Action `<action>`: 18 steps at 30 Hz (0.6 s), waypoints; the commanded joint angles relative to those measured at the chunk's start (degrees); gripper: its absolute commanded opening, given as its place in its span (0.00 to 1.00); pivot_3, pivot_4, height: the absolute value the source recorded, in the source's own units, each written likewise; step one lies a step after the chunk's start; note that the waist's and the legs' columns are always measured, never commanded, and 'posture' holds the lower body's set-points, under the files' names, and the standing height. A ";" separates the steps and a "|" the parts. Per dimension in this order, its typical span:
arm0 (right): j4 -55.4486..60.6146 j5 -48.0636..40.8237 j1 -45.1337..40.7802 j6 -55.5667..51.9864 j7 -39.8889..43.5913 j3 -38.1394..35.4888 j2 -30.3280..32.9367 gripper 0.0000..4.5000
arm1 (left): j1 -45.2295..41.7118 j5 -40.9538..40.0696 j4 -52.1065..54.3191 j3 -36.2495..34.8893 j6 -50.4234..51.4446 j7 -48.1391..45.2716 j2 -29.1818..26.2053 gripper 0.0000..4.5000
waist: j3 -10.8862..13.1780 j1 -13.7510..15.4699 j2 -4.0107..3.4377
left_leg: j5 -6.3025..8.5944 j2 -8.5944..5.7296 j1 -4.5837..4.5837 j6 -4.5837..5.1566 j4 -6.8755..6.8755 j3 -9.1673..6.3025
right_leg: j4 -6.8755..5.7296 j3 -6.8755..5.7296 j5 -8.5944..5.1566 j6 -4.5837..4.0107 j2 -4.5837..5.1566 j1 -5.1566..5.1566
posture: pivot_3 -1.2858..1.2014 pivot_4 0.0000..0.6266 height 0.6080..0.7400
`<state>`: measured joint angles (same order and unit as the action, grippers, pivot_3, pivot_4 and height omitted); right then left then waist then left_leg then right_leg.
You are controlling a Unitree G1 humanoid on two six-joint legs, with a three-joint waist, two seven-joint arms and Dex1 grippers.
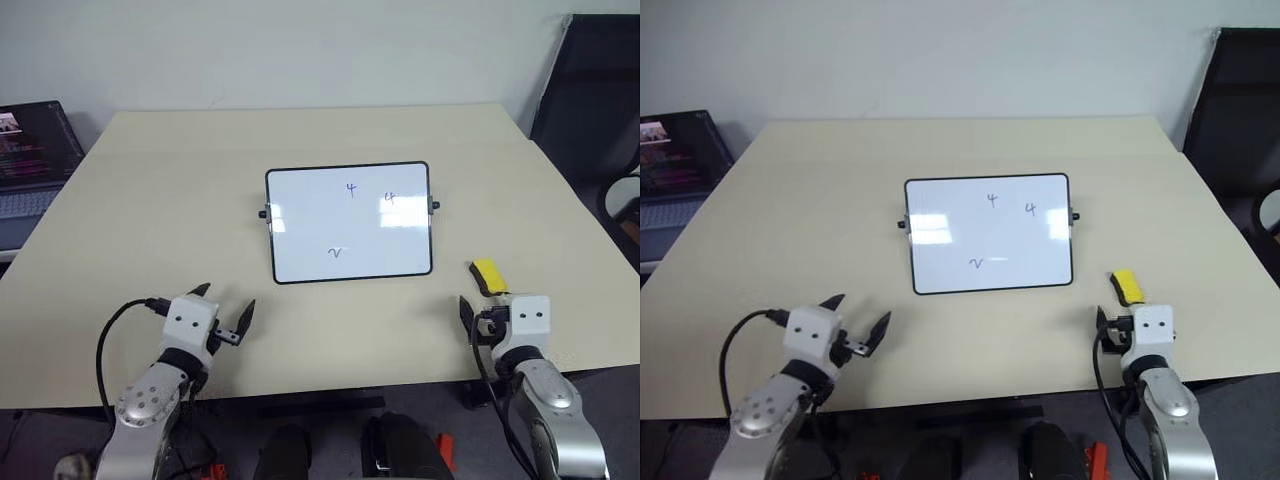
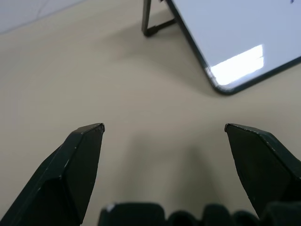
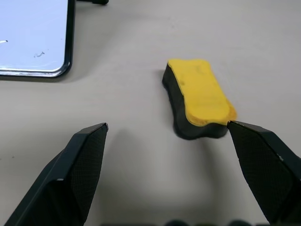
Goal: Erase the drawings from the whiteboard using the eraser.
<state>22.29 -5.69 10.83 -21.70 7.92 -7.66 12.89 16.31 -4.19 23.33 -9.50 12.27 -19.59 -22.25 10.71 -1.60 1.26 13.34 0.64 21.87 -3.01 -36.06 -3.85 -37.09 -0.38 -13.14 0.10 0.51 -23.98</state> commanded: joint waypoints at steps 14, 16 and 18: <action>-1.86 -0.06 -4.40 1.65 1.48 -2.07 1.74 0.99 | -7.52 0.64 -1.95 0.08 -1.36 1.20 0.10 1.00 | -0.03 0.12 0.02 | -0.01 -0.01 0.00 0.01 -0.04 0.02 | 0.00 -0.03 0.00 -0.01 -0.02 0.00 | 0.52 0.24 1.00; -2.70 -0.18 -4.59 2.32 1.71 -2.68 2.02 0.99 | -9.14 1.10 -3.12 1.19 -1.90 1.51 0.77 1.00 | -0.03 0.11 0.03 | 0.00 -0.03 0.02 0.01 -0.02 0.02 | 0.00 -0.01 0.01 0.02 -0.03 0.00 | 0.52 0.24 1.00; -3.22 -0.23 -4.51 2.76 1.66 -3.19 2.09 0.99 | -10.32 1.60 -3.88 2.08 -2.28 1.91 1.38 1.00 | -0.03 0.12 0.03 | 0.00 -0.07 0.02 0.00 -0.01 0.03 | 0.00 0.04 0.08 0.13 -0.03 0.00 | 0.52 0.24 1.00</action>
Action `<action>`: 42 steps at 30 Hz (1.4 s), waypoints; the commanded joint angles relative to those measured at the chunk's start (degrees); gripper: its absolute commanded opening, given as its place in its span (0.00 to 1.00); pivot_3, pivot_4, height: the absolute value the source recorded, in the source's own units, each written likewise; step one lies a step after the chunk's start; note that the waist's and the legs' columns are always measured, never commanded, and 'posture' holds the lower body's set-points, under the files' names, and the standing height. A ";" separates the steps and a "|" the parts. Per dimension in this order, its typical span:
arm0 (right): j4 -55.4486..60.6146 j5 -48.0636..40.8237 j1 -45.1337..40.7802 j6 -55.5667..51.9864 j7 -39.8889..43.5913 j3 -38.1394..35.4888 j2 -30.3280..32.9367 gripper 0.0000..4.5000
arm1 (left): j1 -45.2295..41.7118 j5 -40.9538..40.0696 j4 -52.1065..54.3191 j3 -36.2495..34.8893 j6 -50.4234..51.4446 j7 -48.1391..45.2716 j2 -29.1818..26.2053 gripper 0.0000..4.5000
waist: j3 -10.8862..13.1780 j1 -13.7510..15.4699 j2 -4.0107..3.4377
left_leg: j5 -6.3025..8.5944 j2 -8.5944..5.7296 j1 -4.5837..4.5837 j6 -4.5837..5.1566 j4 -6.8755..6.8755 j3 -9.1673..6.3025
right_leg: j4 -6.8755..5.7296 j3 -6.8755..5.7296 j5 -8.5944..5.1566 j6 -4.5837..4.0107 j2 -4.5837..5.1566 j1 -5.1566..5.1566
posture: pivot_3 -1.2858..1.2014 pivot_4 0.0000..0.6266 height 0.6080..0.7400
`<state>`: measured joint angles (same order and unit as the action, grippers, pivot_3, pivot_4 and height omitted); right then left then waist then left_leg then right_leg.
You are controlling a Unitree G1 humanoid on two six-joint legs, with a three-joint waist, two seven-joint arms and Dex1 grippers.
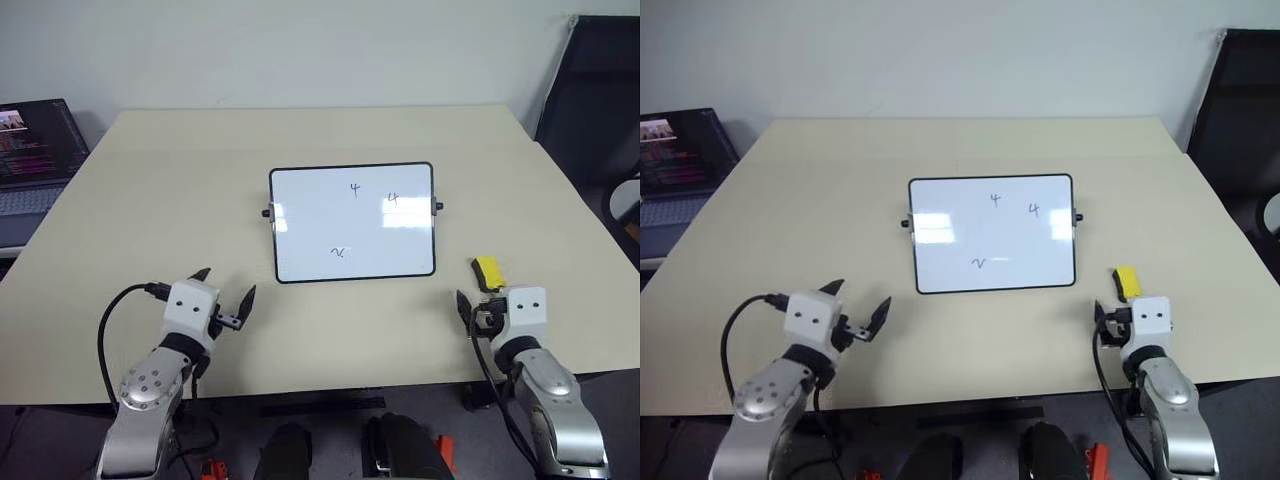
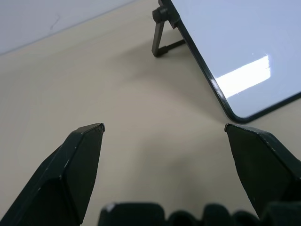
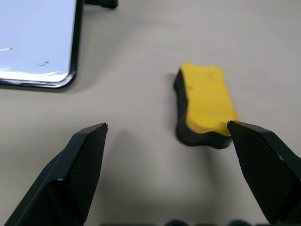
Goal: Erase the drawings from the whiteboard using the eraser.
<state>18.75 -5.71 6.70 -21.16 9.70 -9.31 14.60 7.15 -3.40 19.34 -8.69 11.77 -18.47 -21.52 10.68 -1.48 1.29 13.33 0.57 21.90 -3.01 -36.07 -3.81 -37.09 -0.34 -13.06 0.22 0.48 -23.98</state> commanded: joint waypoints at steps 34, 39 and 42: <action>1.10 -4.71 -10.62 -8.50 0.74 -3.89 2.51 0.99 | -14.91 -12.02 2.36 17.25 3.31 -19.65 0.18 1.00 | -0.01 -0.14 0.00 | -0.01 0.00 -0.02 0.01 0.00 0.00 | -0.11 0.04 0.19 0.19 -0.09 0.01 | 0.52 0.24 1.00; -0.41 -6.01 -13.11 -11.29 0.82 -4.57 3.37 0.99 | -18.54 -15.11 2.92 20.52 6.15 -25.11 -0.27 1.00 | -0.01 -0.12 0.00 | -0.01 0.01 -0.03 0.02 -0.03 -0.01 | -0.10 0.07 0.18 0.16 -0.16 0.02 | 0.52 0.24 1.00; -1.86 -7.13 -14.92 -13.69 0.92 -4.85 3.37 0.99 | -20.87 -14.52 0.63 22.78 5.16 -28.48 -0.87 1.00 | -0.01 -0.15 0.00 | -0.01 0.00 -0.03 0.02 -0.02 0.00 | -0.10 0.14 0.19 0.17 -0.19 0.02 | 0.52 0.24 1.00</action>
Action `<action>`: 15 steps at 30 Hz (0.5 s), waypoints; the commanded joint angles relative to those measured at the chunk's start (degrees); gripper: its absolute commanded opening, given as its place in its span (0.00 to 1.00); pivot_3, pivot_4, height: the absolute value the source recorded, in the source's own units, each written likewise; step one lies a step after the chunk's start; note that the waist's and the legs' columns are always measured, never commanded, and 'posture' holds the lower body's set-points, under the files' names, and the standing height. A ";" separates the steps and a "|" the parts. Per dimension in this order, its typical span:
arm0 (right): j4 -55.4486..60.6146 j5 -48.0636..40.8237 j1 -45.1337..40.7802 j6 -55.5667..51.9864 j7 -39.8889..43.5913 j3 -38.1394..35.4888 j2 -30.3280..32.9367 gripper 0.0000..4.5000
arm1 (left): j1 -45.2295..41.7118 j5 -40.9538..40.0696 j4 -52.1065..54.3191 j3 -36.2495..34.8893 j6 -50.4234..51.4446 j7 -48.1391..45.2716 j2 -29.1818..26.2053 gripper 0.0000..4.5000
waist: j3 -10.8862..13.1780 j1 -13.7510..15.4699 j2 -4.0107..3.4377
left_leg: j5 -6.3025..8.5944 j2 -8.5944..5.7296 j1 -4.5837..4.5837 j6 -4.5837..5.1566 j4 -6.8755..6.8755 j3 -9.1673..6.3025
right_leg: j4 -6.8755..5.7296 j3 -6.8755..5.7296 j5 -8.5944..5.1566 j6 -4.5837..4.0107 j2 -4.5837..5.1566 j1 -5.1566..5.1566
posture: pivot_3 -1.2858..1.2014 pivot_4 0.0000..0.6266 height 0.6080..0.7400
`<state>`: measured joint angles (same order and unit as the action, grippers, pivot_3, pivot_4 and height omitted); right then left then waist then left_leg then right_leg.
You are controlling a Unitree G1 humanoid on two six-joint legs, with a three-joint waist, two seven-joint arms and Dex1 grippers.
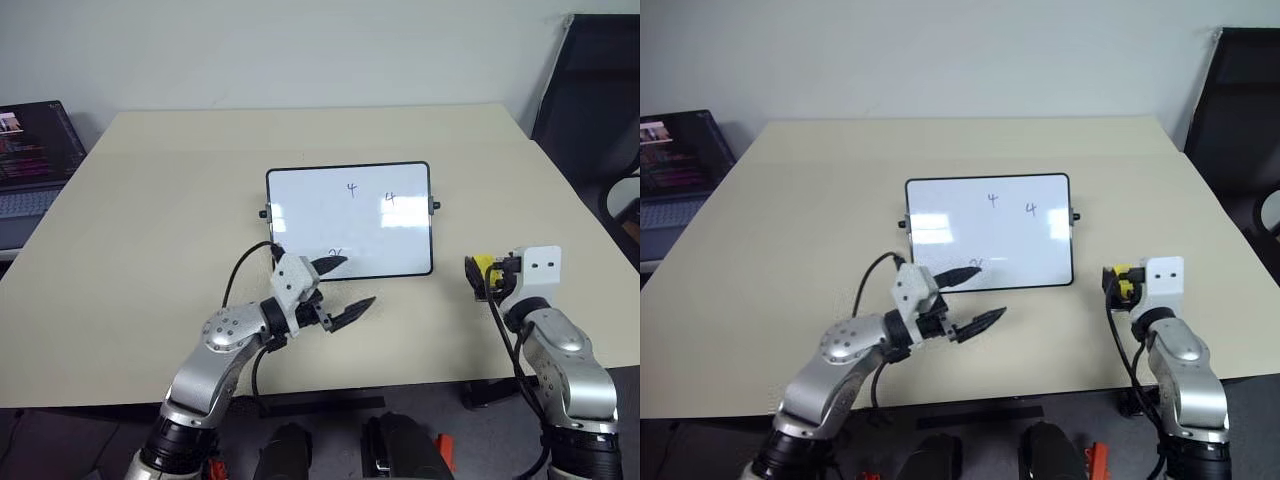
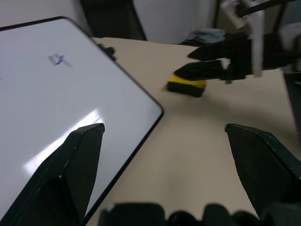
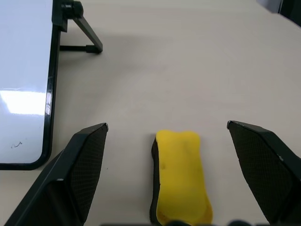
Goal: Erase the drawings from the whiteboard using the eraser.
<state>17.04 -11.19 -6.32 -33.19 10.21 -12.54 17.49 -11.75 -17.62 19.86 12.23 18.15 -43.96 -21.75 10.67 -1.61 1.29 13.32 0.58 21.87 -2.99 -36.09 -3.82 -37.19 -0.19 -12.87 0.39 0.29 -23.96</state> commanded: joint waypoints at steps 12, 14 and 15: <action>-0.98 -3.55 -4.12 -7.54 -0.11 -2.36 1.70 0.99 | -4.94 1.44 -4.44 3.33 -4.69 -6.81 -0.97 1.00 | 0.00 -0.12 -0.01 | 0.00 -0.03 -0.01 0.00 0.02 0.23 | -0.01 1.04 0.03 0.05 -0.36 -0.06 | 0.52 0.24 1.00; -1.37 -3.58 -4.27 -7.65 -0.27 -2.36 1.79 0.99 | -4.62 1.61 -4.50 3.50 -5.01 -7.01 -0.94 1.00 | 0.00 -0.10 -0.01 | 0.00 -0.04 -0.01 0.00 0.01 0.24 | 0.00 1.08 0.04 0.06 -0.37 -0.06 | 0.52 0.24 1.00; -1.62 -3.56 -4.39 -7.60 -0.39 -2.39 1.82 0.99 | -4.53 1.64 -4.51 3.52 -5.09 -7.06 -0.93 1.00 | 0.00 -0.10 -0.01 | 0.00 -0.04 -0.01 0.00 0.01 0.25 | 0.00 1.08 0.04 0.06 -0.37 -0.06 | 0.52 0.24 1.00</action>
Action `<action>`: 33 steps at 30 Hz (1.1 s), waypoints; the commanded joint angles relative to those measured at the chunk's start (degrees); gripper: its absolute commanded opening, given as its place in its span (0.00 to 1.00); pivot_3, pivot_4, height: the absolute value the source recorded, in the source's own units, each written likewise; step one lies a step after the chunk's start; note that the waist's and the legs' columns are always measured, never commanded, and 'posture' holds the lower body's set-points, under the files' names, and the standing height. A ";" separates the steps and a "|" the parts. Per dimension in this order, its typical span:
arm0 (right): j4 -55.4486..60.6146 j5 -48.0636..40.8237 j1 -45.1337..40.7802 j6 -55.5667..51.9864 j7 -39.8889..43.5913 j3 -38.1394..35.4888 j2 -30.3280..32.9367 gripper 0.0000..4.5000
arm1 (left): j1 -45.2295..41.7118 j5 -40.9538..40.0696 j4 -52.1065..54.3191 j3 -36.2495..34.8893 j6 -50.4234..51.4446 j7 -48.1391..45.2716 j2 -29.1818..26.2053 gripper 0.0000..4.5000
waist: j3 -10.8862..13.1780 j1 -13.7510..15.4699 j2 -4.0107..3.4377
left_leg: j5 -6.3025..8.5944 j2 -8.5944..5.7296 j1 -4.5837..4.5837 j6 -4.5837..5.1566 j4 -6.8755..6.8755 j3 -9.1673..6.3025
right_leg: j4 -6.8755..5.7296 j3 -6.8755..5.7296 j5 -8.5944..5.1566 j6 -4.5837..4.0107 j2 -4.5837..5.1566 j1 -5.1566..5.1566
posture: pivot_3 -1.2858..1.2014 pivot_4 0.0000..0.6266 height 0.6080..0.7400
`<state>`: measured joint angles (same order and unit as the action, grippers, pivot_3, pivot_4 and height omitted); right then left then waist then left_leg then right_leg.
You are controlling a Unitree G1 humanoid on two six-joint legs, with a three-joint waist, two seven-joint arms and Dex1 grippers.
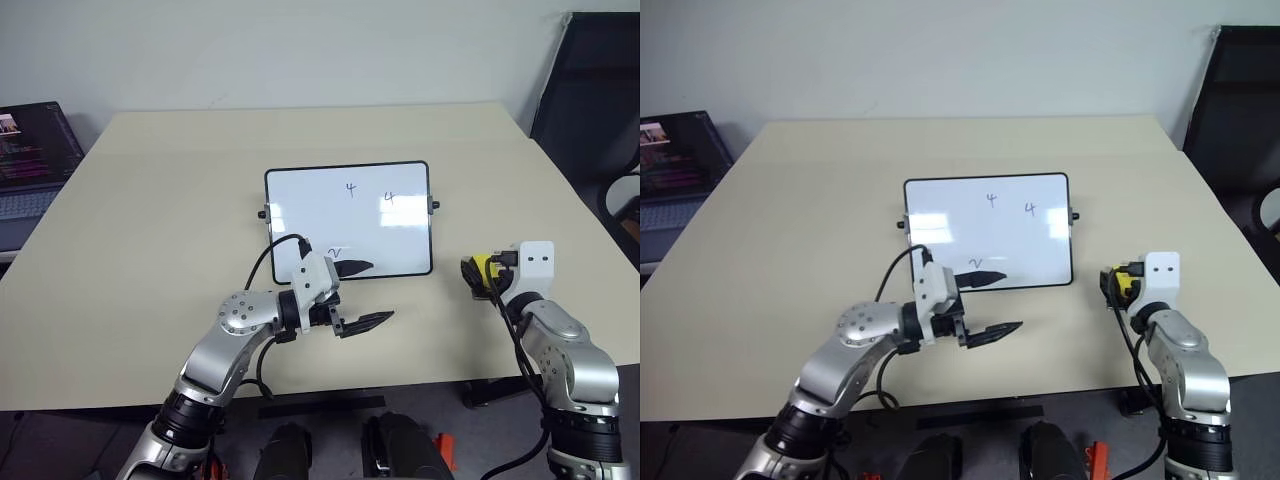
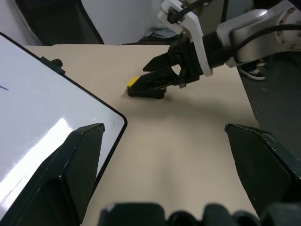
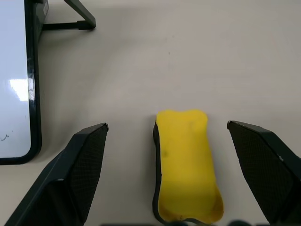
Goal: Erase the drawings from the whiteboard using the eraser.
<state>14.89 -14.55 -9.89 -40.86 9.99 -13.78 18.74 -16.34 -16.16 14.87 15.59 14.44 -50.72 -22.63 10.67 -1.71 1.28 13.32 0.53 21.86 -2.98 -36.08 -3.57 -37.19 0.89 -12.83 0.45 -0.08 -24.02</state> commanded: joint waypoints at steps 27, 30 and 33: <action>-5.75 -2.12 -4.09 -2.02 -3.19 -3.64 -1.55 0.99 | -0.10 -0.17 1.73 -0.46 0.70 0.15 -0.49 1.00 | 0.00 -0.08 0.00 | 0.00 0.02 -0.01 0.01 0.01 0.15 | -0.01 0.05 0.03 0.05 -0.06 -0.03 | 0.52 0.24 1.00; -6.02 -2.61 -4.25 -2.66 -3.91 -4.51 -1.93 0.99 | -0.33 -0.09 1.58 -0.46 0.75 0.16 -0.37 1.00 | 0.00 -0.08 0.00 | 0.00 0.02 -0.01 0.01 0.01 0.15 | 0.00 0.05 0.03 0.05 -0.07 -0.03 | 0.52 0.24 1.00; -6.03 -3.14 -4.27 -3.35 -4.75 -5.18 -2.31 0.90 | -0.61 -0.07 1.50 -0.59 0.78 0.21 -0.29 1.00 | 0.00 -0.08 0.00 | 0.00 0.02 -0.01 0.01 0.01 0.16 | 0.00 0.06 0.03 0.05 -0.07 -0.03 | 0.52 0.24 1.00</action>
<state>8.42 -16.99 -13.16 -44.17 5.80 -17.51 16.60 -16.18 -15.72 14.85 15.59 15.71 -50.64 -22.98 10.67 -1.79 1.28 13.32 0.55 21.85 -2.98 -36.07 -3.40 -37.20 0.94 -12.80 0.50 -0.15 -24.05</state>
